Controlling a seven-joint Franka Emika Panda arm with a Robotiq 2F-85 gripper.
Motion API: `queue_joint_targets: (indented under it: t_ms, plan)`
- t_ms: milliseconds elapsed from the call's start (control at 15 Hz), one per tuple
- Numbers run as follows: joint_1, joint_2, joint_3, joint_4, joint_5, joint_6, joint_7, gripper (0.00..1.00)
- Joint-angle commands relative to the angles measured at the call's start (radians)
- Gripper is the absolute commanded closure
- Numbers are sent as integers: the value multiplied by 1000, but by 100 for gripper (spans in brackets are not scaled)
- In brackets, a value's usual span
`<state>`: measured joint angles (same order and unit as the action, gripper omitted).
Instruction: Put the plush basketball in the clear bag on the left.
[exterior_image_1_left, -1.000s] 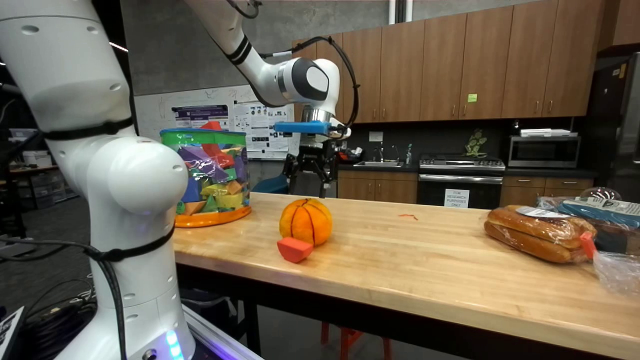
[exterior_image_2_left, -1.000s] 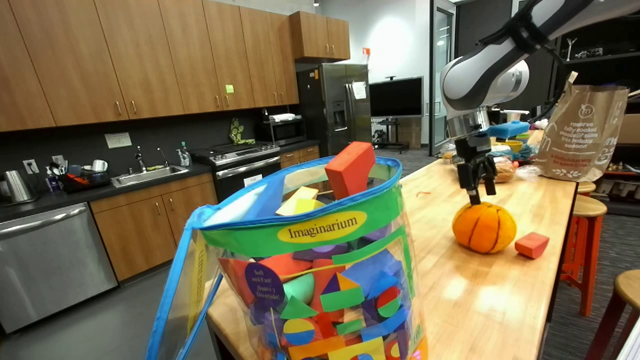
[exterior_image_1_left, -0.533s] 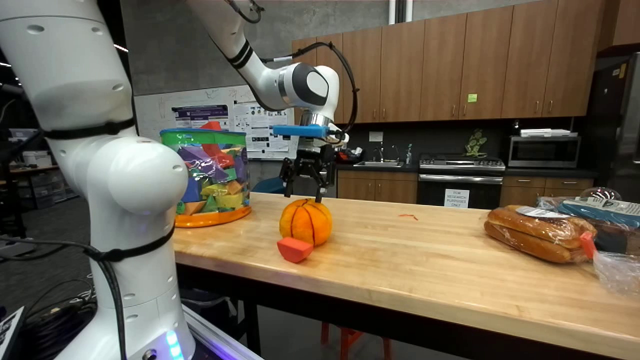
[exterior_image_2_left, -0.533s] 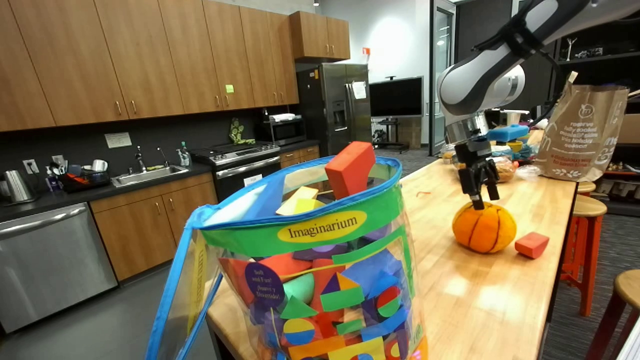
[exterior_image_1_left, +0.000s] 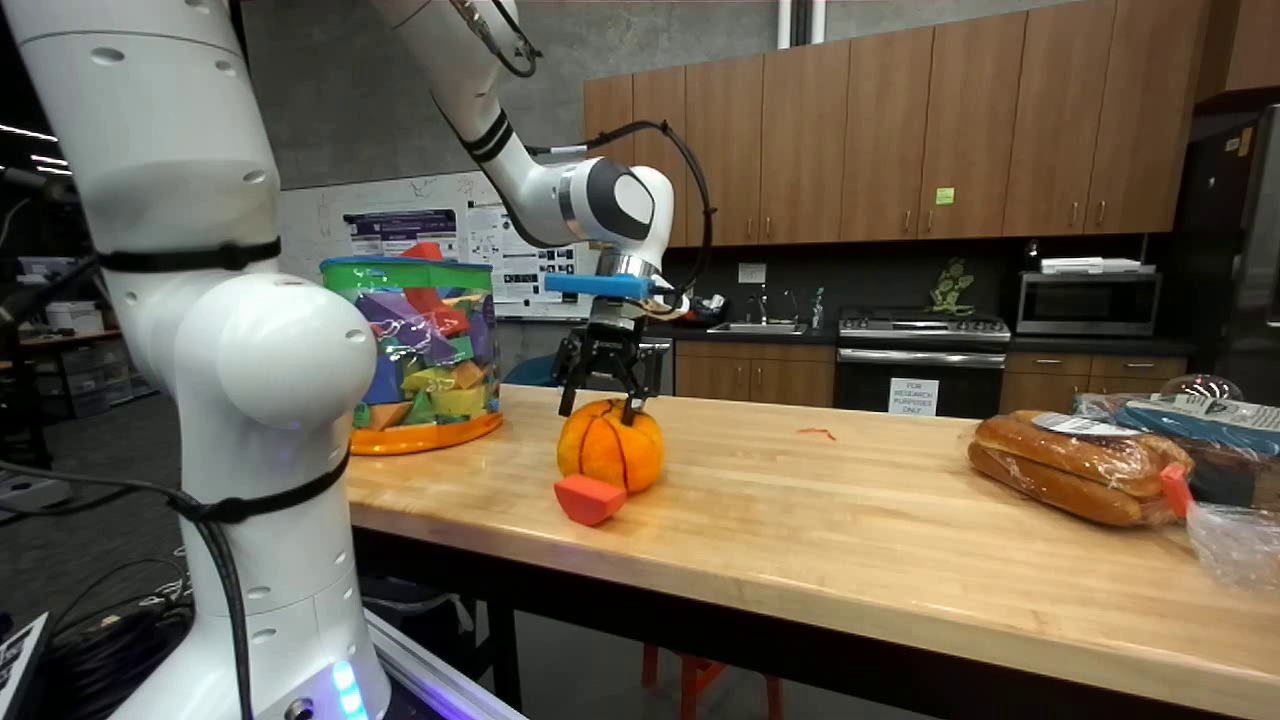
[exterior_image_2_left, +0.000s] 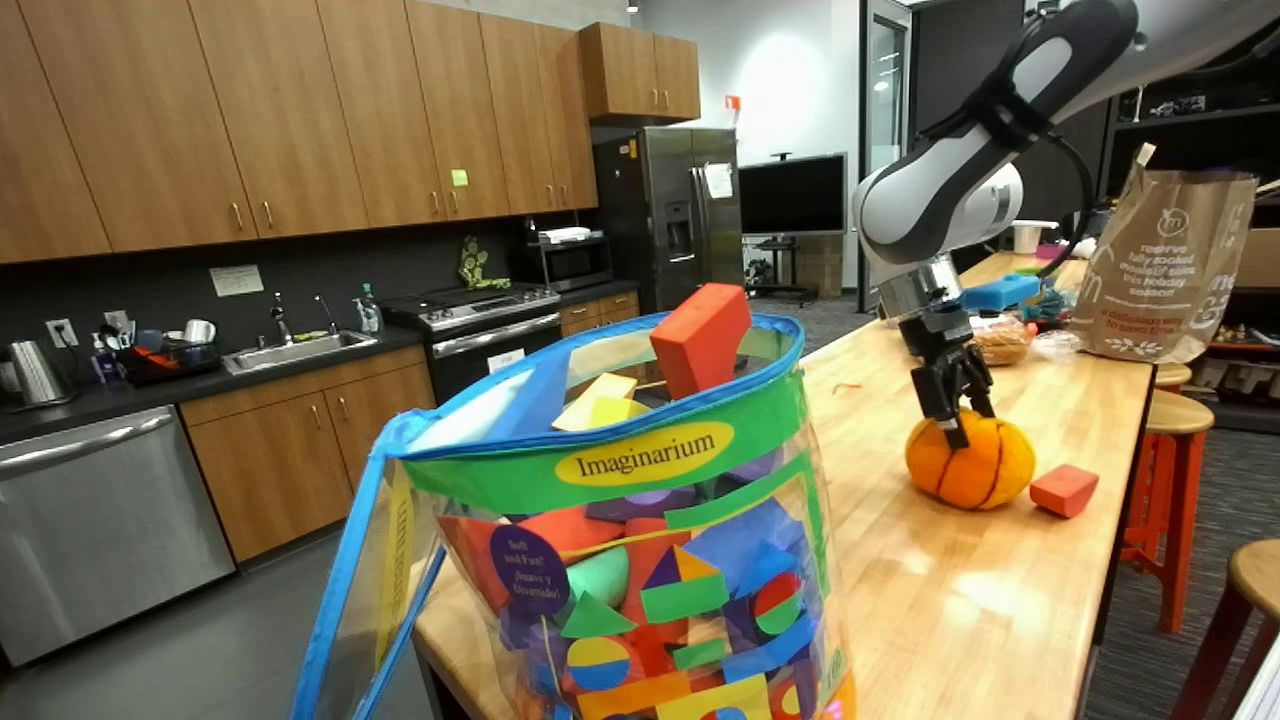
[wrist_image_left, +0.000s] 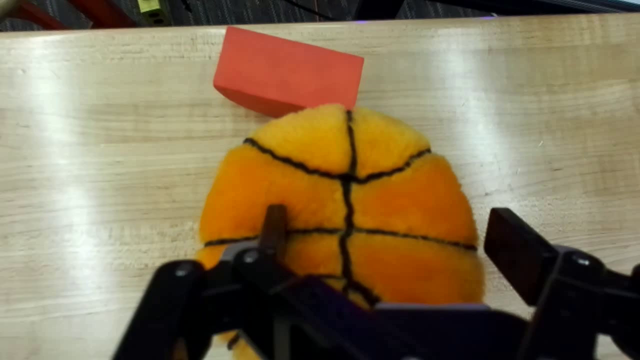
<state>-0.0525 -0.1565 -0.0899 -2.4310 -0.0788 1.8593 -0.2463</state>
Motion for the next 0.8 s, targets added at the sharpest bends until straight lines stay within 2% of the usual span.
queue_joint_targets:
  t_ms: [0,333,400,467,733]
  plan:
    - [4,44,12,18,-10,-6,4,0]
    - [0,94,20,39,-33,-5,38,0]
    - [-1,107,20,47,-40,-3,49,17]
    - [-2,117,20,54,-47,-4,59,27]
    - [-5,153,18,91,-84,-3,101,54]
